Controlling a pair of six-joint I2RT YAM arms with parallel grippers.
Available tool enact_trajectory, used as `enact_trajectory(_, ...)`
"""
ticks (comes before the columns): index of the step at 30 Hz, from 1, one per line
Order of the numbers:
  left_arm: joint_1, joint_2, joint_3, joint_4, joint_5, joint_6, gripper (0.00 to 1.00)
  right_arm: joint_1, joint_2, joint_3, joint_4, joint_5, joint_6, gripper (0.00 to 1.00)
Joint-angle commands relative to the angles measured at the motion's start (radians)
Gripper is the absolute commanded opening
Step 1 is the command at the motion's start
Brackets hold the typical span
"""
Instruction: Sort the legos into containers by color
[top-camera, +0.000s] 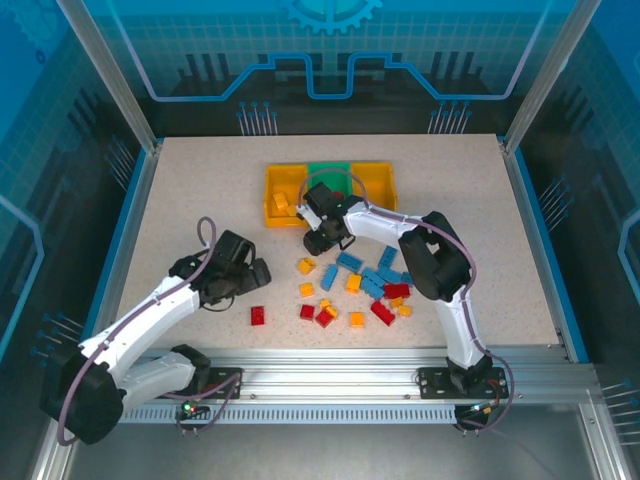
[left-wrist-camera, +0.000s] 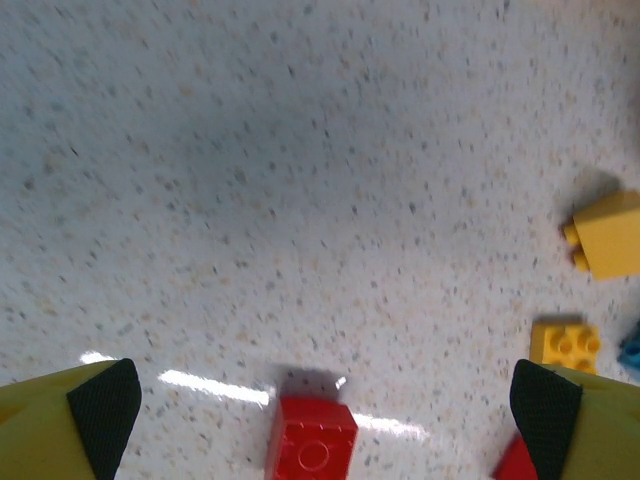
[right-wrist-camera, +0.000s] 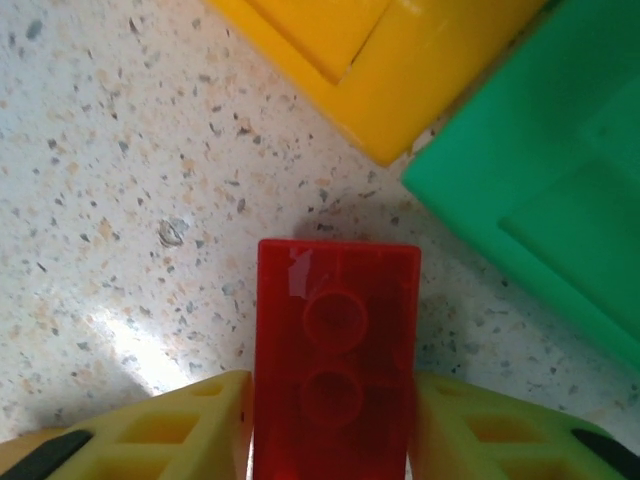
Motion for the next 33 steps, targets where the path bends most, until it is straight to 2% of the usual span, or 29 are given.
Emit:
enact_trajectory(1, -0.046, -0.013, -0.029, -0.041, -0.017, -0.086, 0.99, 0.015, 0.018, 0.036, -0.044, 0.015, 0.007, 0.37)
enact_trajectory(5, -0.095, -0.019, -0.058, -0.036, -0.016, -0.129, 0.99, 0.017, -0.028, 0.034, -0.048, 0.0, 0.03, 0.26)
enact_trajectory(11, -0.172, -0.017, -0.072, -0.047, -0.024, -0.177, 0.99, -0.009, -0.153, 0.048, -0.061, -0.056, 0.068, 0.25)
enact_trajectory(16, -0.226, -0.002, -0.097, -0.041, -0.026, -0.215, 0.98, -0.093, -0.145, 0.129, -0.09, -0.09, 0.124, 0.21)
enact_trajectory(27, -0.261, 0.111, -0.132, 0.085, -0.024, -0.23, 0.93, -0.186, 0.142, 0.5, -0.247, -0.05, 0.29, 0.23)
enact_trajectory(33, -0.26, 0.19, -0.12, 0.141, -0.014, -0.218, 0.86, -0.204, 0.266, 0.666, -0.335, -0.026, 0.331, 0.33)
